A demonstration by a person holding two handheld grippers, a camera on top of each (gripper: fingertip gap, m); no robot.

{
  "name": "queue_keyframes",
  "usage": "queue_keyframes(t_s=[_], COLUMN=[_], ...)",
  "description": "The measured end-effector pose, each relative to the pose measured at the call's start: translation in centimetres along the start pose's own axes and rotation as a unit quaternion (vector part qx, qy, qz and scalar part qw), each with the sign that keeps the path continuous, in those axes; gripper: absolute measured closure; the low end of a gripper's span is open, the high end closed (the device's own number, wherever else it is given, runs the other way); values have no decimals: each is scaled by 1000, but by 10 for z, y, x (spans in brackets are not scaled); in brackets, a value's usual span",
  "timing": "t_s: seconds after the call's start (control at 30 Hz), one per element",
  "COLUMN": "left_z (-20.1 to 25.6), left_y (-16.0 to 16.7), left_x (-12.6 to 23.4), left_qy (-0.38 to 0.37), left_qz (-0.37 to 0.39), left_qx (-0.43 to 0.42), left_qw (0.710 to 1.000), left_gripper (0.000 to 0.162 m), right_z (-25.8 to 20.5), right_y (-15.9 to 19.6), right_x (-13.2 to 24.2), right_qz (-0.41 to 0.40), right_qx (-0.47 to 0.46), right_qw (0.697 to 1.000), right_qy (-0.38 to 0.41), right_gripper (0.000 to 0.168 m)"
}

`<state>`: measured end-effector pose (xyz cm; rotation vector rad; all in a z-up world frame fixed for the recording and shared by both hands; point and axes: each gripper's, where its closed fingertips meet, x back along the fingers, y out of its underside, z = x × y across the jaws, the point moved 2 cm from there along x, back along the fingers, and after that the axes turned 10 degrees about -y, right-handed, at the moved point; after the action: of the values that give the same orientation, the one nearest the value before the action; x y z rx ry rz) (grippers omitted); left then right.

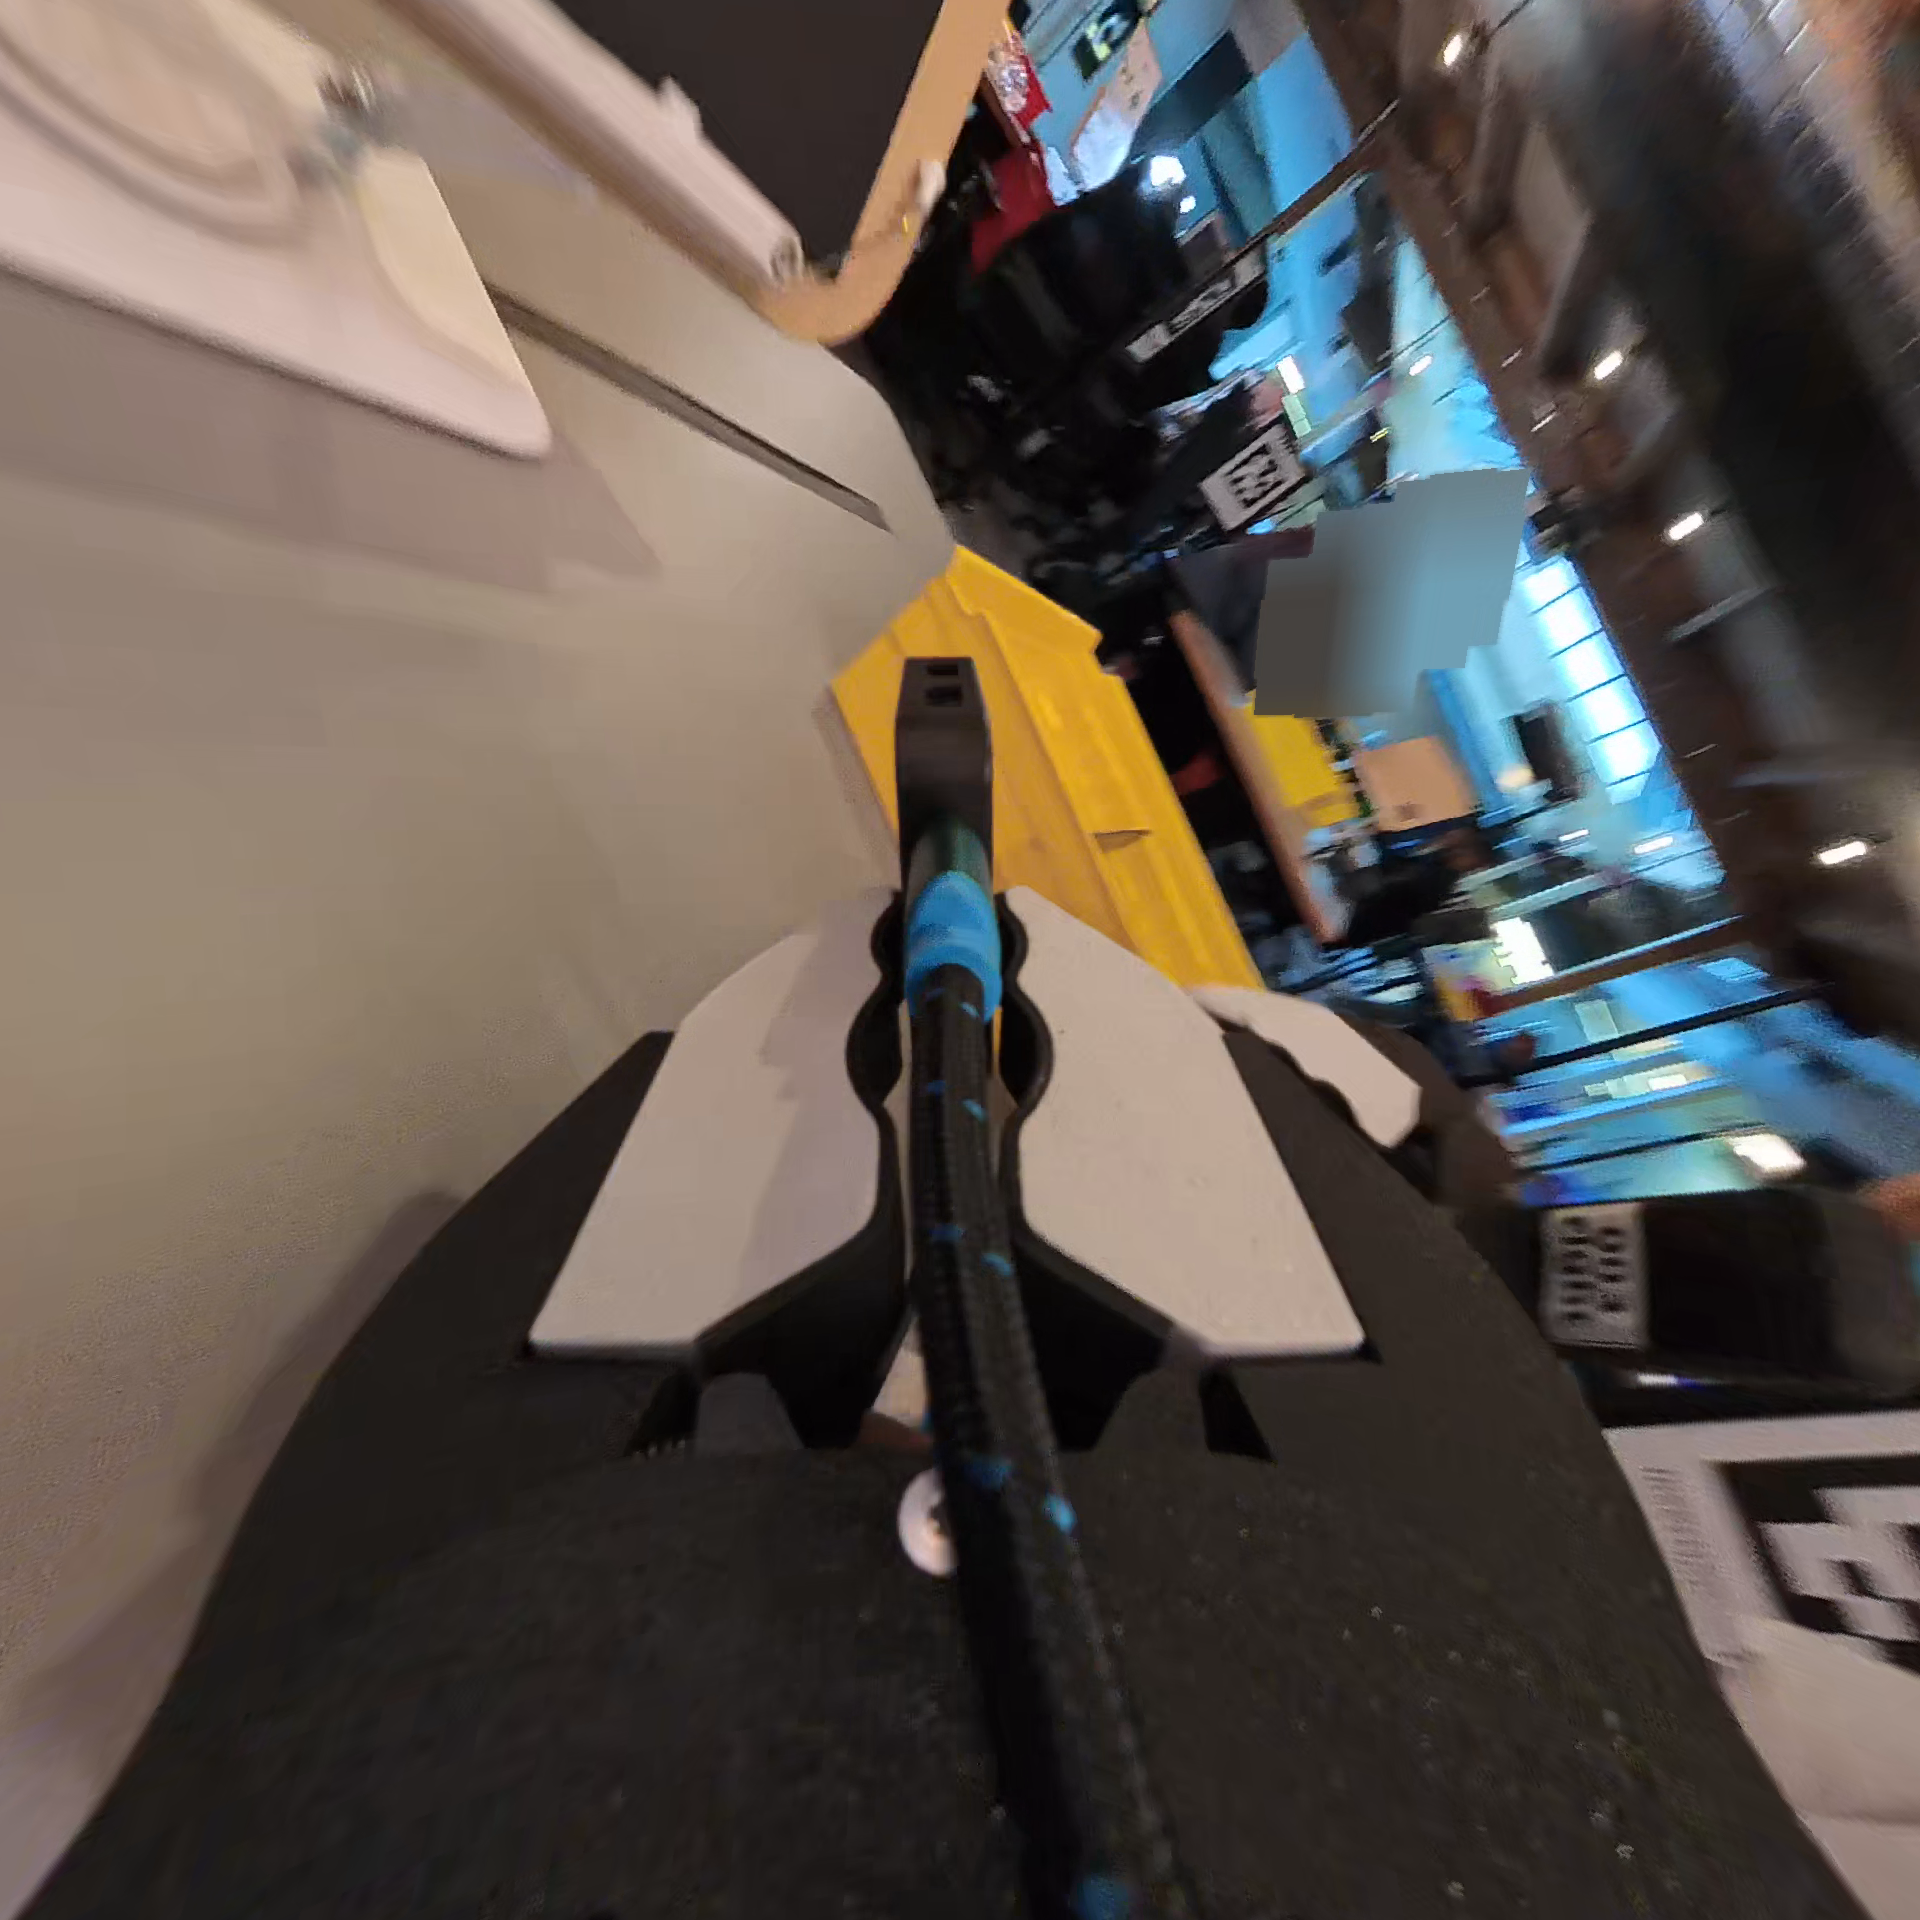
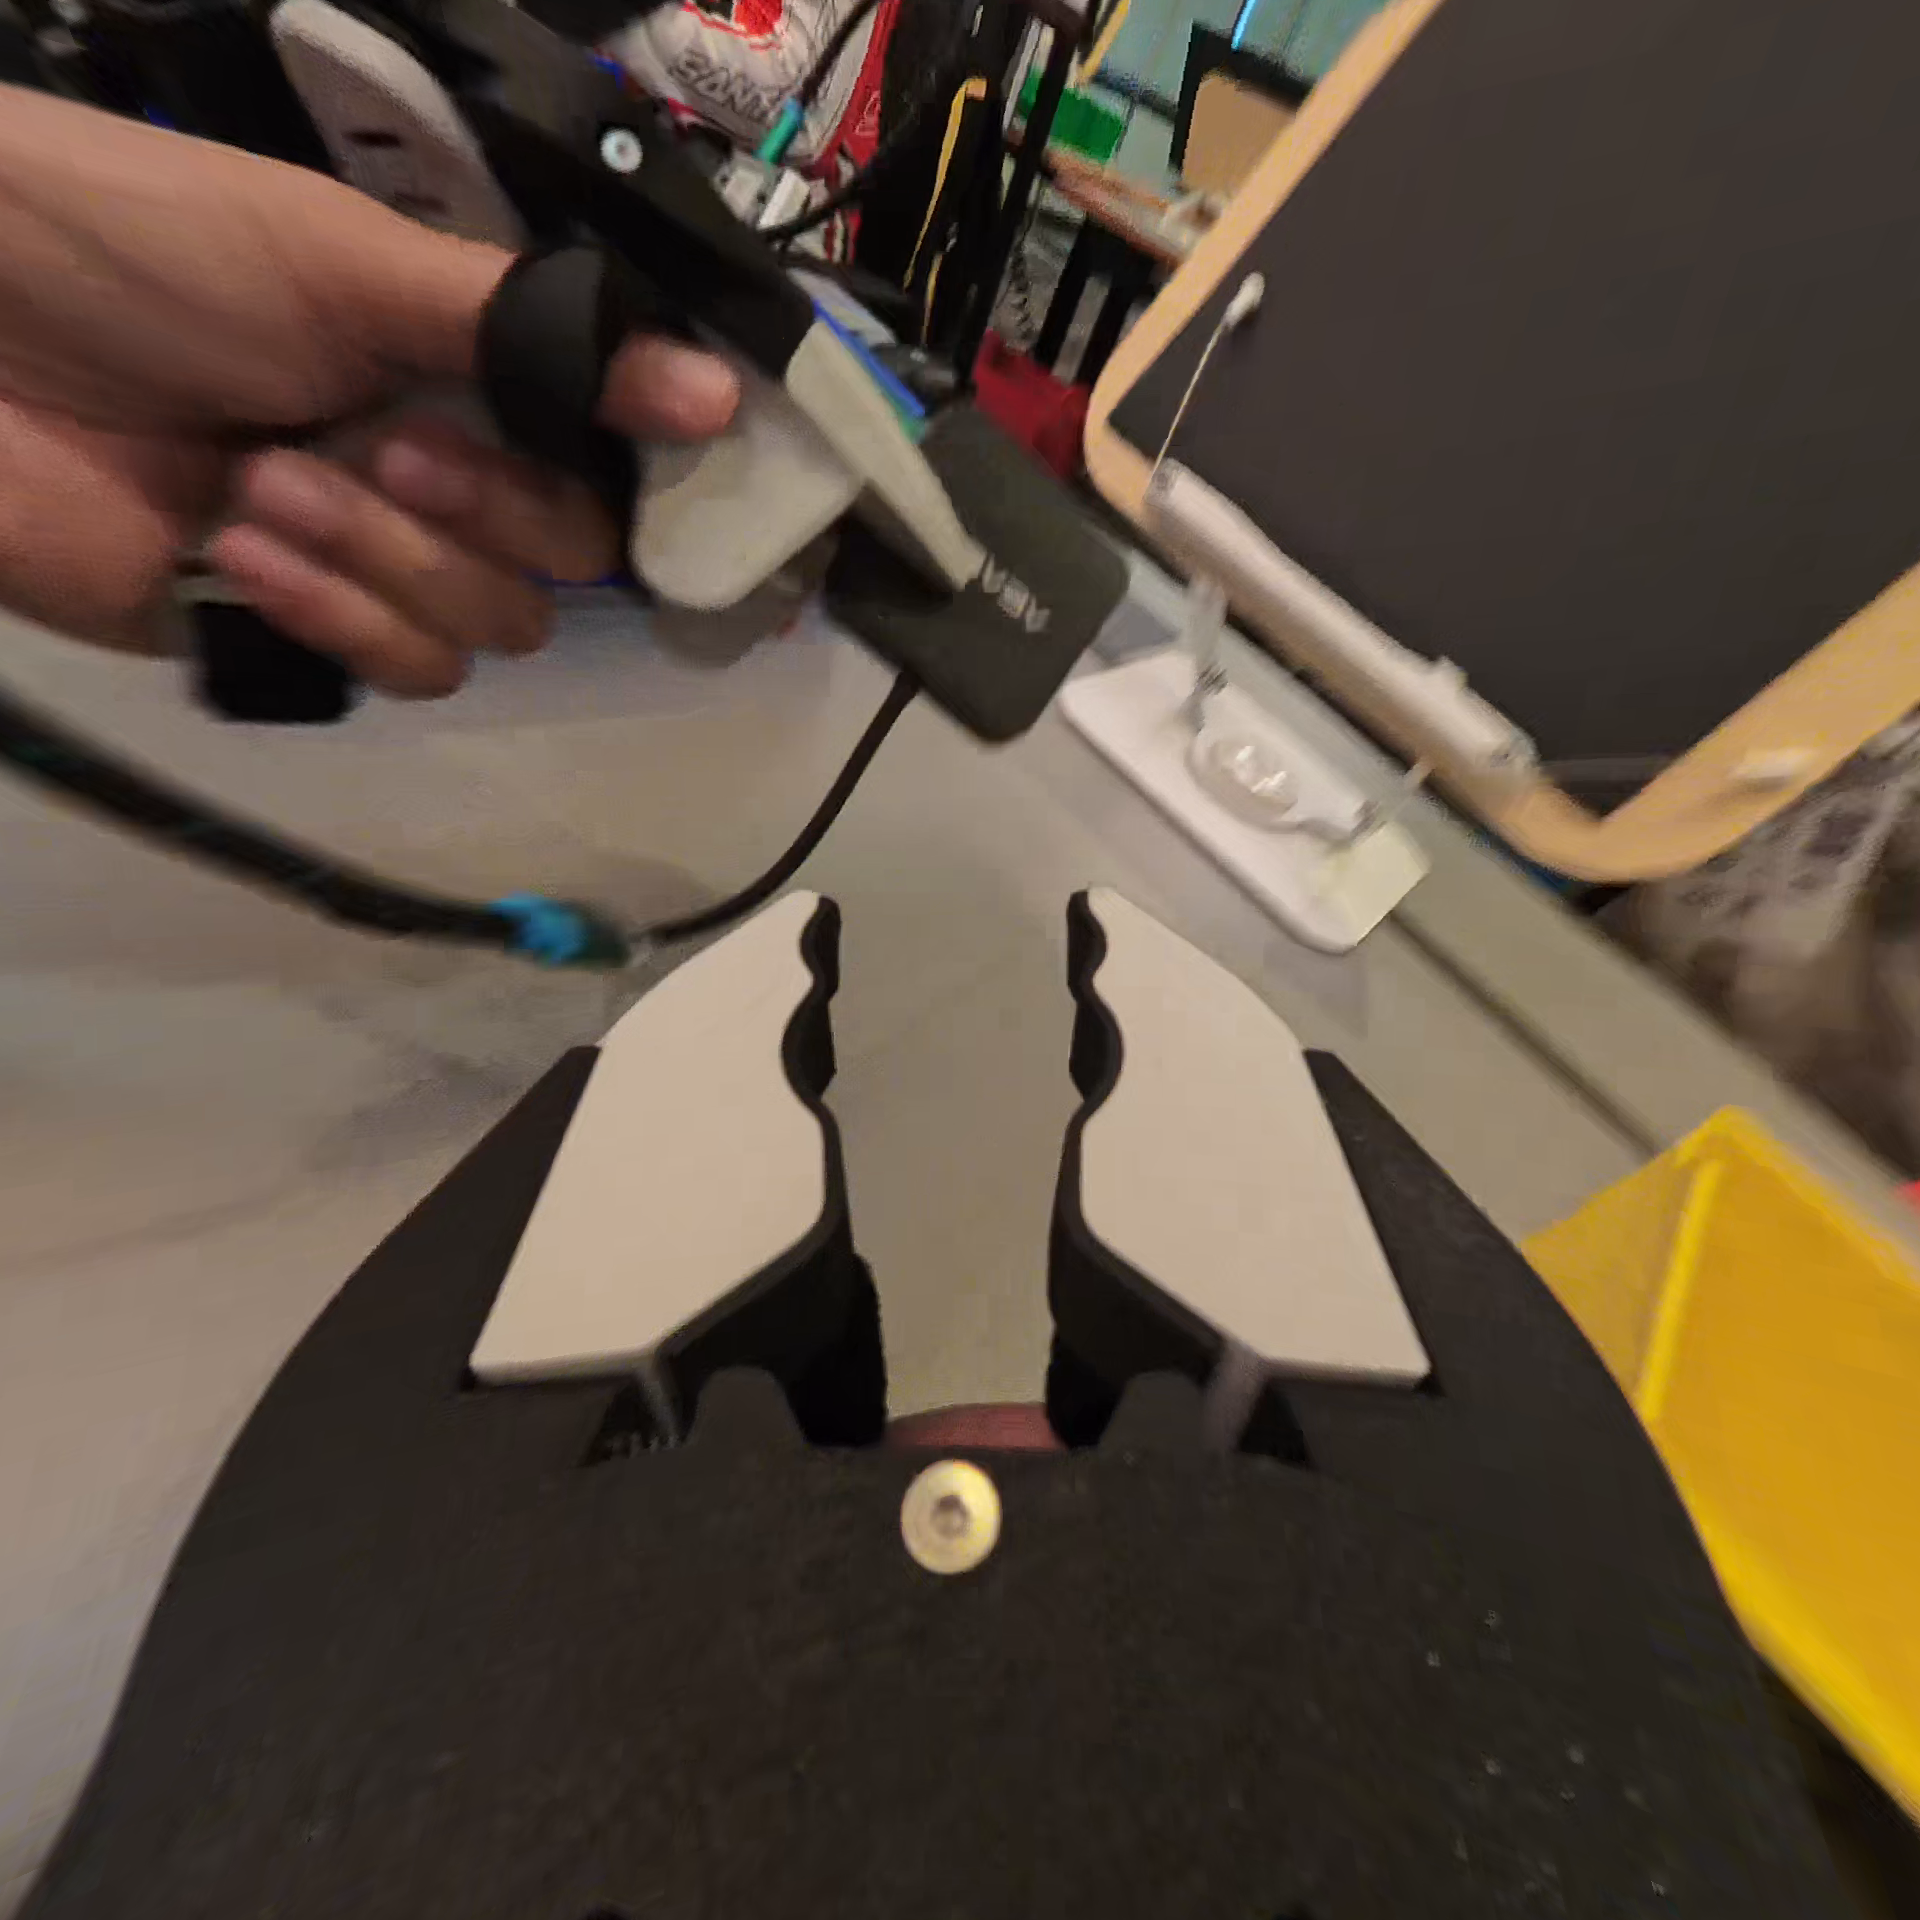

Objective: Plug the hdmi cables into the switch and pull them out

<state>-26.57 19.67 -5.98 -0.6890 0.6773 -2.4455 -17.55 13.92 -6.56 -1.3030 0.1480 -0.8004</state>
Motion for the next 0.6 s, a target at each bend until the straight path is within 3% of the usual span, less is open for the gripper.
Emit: queue_keyframes(t_s=[0.1,0.23,0.33,0.5,0.6], left_z=[-1,-12,-3,5,7], left_y=[14,21,31,41,46], left_x=[1,1,-1,-1,0], left_qy=[27,-6,-2,-12,-14], left_qz=[7,58,43,29,1], left_qx=[94,137,155,154,84], left_qw=[995,989,987,988,996], left_gripper=[148,148,147,148,141], right_z=[-1,-27,-20,-7,-7], right_y=[-13,-11,-4,1,4], right_x=[-20,-48,-60,-63,-62], right_qz=[0,-6,-40,-66,-73], right_qx=[90,46,95,227,265], right_qw=[996,997,995,966,952], right_qy=[4,-60,6,105,134], right_gripper=[127,119,113,133,142])
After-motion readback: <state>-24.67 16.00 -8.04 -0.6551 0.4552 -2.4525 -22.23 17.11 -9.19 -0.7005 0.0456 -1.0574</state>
